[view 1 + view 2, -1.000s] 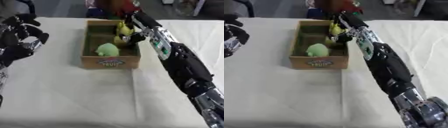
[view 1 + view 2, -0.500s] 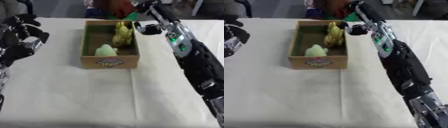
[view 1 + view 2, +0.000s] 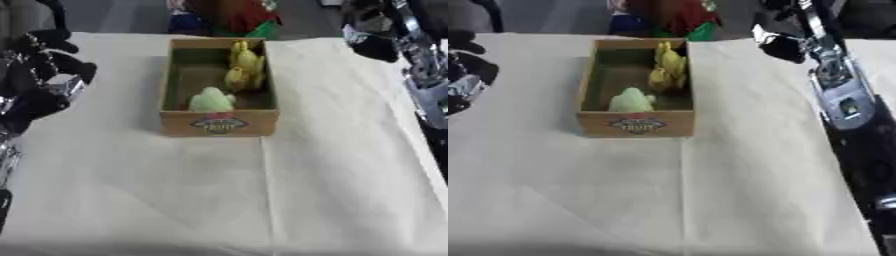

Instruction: Pick up objects on the table and place them in the box.

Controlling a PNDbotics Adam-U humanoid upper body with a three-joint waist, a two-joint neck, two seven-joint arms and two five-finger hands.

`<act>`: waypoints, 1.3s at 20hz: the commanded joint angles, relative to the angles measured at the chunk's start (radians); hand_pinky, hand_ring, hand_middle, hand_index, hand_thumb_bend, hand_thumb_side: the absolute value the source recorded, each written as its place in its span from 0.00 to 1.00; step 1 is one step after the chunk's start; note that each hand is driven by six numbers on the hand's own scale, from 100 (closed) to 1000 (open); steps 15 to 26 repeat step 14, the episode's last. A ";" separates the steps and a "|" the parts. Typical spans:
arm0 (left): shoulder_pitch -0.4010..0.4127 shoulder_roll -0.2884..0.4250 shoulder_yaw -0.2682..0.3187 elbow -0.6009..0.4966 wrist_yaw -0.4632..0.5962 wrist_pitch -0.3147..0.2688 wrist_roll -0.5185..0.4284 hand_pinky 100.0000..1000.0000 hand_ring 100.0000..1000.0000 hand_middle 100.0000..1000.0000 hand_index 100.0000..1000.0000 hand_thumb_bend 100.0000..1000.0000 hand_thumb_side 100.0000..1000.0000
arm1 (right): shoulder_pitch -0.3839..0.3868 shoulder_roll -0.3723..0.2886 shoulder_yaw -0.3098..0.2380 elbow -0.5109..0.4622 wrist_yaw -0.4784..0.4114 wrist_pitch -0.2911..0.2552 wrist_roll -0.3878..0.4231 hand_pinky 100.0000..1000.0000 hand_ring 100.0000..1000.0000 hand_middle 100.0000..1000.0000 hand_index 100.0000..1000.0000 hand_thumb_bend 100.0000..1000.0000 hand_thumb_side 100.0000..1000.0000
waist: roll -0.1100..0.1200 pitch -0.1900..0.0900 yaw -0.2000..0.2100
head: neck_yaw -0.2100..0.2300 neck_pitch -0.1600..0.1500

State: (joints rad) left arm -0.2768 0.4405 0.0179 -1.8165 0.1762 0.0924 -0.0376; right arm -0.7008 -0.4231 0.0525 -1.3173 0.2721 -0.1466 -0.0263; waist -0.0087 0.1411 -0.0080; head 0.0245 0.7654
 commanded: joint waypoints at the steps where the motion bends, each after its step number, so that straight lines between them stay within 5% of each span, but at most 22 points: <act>1: 0.001 0.018 0.014 -0.016 0.011 -0.006 0.005 0.61 0.56 0.57 0.73 0.39 0.00 | 0.017 -0.049 -0.028 -0.064 -0.065 0.013 -0.006 0.60 0.68 0.56 0.74 0.00 0.00 | 0.000 -0.012 -0.004 | 0.004 0.005; 9: 0.017 0.008 0.021 -0.022 0.024 -0.007 0.003 0.61 0.56 0.56 0.73 0.38 0.00 | 0.085 -0.051 -0.053 -0.103 -0.135 0.027 -0.004 0.59 0.67 0.55 0.72 0.00 0.00 | 0.001 -0.009 -0.007 | 0.005 0.005; 26: 0.023 0.004 0.024 -0.024 0.027 -0.007 0.009 0.61 0.56 0.56 0.72 0.38 0.00 | 0.096 -0.045 -0.057 -0.115 -0.153 0.028 0.000 0.59 0.67 0.55 0.71 0.00 0.00 | 0.003 -0.008 -0.006 | 0.006 0.005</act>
